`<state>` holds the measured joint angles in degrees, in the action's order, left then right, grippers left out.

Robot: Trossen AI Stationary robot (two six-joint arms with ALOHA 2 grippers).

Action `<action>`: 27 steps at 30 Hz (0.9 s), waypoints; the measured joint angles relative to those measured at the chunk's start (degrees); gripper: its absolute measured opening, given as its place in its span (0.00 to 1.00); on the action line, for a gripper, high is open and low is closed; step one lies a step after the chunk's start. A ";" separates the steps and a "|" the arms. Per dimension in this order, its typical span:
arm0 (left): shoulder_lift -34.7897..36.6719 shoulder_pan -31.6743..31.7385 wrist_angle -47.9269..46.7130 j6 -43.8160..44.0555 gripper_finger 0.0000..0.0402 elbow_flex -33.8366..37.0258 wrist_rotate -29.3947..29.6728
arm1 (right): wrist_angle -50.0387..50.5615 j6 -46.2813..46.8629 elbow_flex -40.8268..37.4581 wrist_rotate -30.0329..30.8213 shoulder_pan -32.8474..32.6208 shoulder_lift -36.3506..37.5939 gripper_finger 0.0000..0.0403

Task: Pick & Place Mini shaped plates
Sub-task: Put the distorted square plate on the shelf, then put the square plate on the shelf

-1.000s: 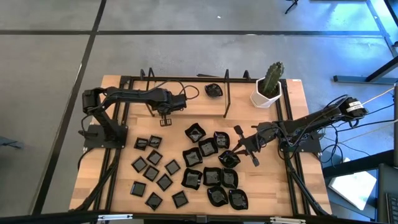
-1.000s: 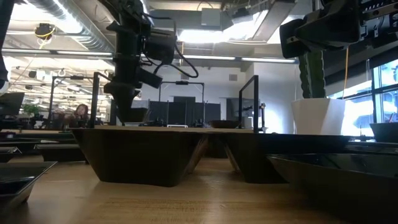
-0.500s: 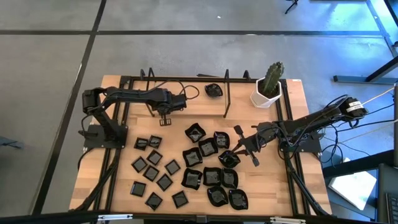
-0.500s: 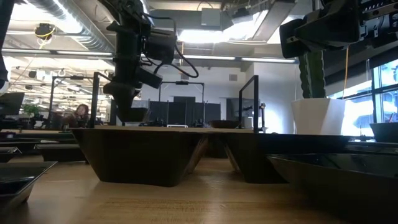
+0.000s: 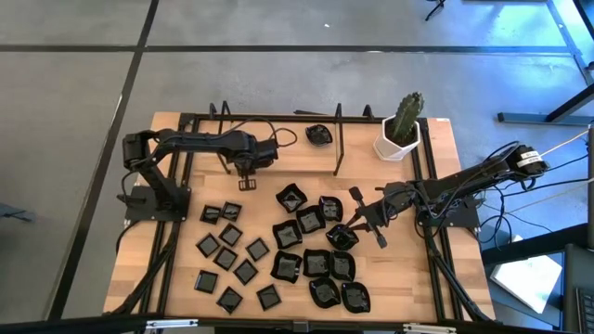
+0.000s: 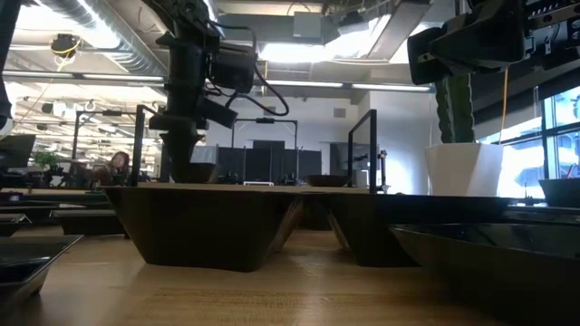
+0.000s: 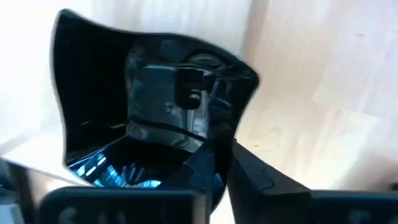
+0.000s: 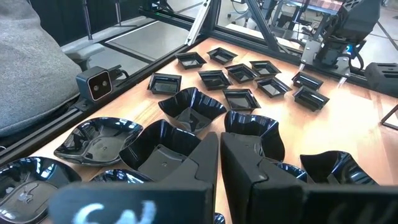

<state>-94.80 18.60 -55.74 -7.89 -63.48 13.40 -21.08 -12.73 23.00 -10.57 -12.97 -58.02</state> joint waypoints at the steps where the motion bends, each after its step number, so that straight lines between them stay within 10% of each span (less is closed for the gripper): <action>1: 0.00 -0.15 0.04 0.10 0.13 0.00 -0.07 | 0.00 0.00 0.00 0.00 0.00 0.00 0.05; 16: 0.24 -3.11 -10.52 2.54 0.45 -9.39 2.58 | 0.23 -0.37 0.01 -0.01 0.00 0.00 0.05; 27: 12.68 -16.58 -30.36 19.74 0.38 -17.55 6.63 | 2.45 -0.03 0.00 -0.13 -0.02 0.00 0.05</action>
<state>-82.13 2.02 -86.10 11.85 -81.03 20.03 -18.64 -12.77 23.00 -10.70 -12.99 -58.02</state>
